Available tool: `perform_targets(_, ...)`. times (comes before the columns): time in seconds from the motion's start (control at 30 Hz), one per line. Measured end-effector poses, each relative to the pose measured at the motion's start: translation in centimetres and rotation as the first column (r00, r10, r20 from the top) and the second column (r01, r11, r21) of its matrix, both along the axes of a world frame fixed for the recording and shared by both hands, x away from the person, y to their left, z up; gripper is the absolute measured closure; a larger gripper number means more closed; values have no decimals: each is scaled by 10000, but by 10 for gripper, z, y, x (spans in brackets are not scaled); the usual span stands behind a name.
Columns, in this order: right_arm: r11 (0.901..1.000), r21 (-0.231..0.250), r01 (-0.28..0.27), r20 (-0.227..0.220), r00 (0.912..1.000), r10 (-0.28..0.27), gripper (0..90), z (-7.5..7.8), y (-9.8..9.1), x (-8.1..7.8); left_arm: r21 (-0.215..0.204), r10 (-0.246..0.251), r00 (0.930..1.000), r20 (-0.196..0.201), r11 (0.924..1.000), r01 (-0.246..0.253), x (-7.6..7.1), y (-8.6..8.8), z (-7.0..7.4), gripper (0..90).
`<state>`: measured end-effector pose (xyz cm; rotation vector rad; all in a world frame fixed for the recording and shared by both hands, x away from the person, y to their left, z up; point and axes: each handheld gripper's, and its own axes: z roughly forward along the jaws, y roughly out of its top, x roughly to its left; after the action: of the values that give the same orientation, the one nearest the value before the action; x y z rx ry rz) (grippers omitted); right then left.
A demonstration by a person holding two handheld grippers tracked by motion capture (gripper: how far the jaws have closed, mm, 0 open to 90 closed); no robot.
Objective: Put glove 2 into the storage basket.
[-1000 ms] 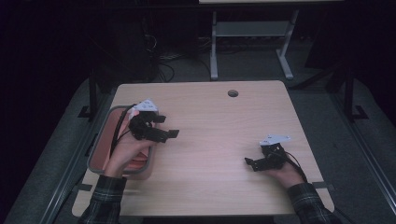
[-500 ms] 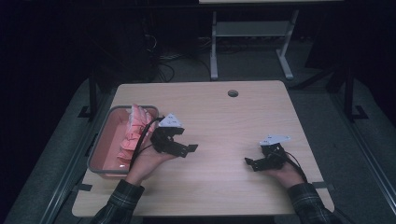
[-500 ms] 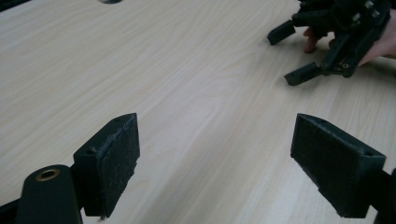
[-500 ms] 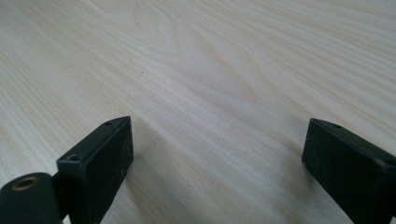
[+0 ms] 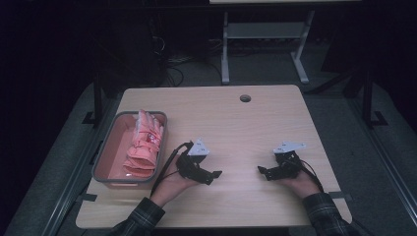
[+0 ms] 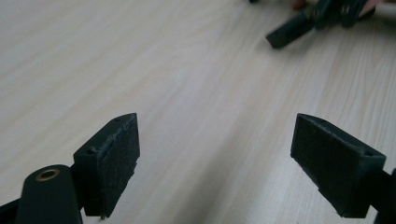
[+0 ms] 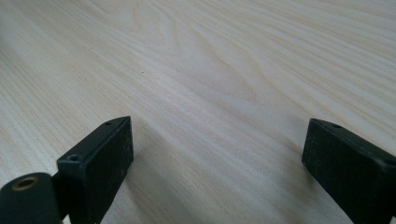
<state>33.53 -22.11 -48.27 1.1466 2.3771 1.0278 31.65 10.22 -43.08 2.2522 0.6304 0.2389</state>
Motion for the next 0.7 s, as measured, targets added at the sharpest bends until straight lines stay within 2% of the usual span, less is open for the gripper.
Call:
perform_targets(0.13, 10000, 3, 5, -8, 10000, -5, 84, 0, 0, 0, 352, -99, 9999, -97, 9993, 102, -4, -7, -15, 150)
perform_targets(0.3, 10000, 0, -5, 9, 10000, 5, 84, 0, 0, 0, 578, -48, 10000, -40, 9983, 50, -5, -11, -28, 150)
perform_targets(0.37, 10000, 0, -1, 5, 10000, 1, 84, 0, 0, 0, 765, -122, 9998, -167, 9970, 134, -4, -13, -32, 150)
perform_targets(0.47, 10000, 5, 21, -25, 10000, -21, 84, 0, 0, 0, 1078, -184, 9998, -76, 9940, 191, -4, -17, -38, 145)
perform_targets(0.6, 10000, 0, -4, 7, 10000, 4, 84, 0, 0, 0, 676, -306, 9995, -102, 9972, 313, -5, -16, -43, 137)
perform_targets(0.7, 10000, -1, -3, 7, 10000, 3, 84, 0, 0, 0, 245, -433, 9990, 96, 9988, 431, -5, -12, -47, 122)
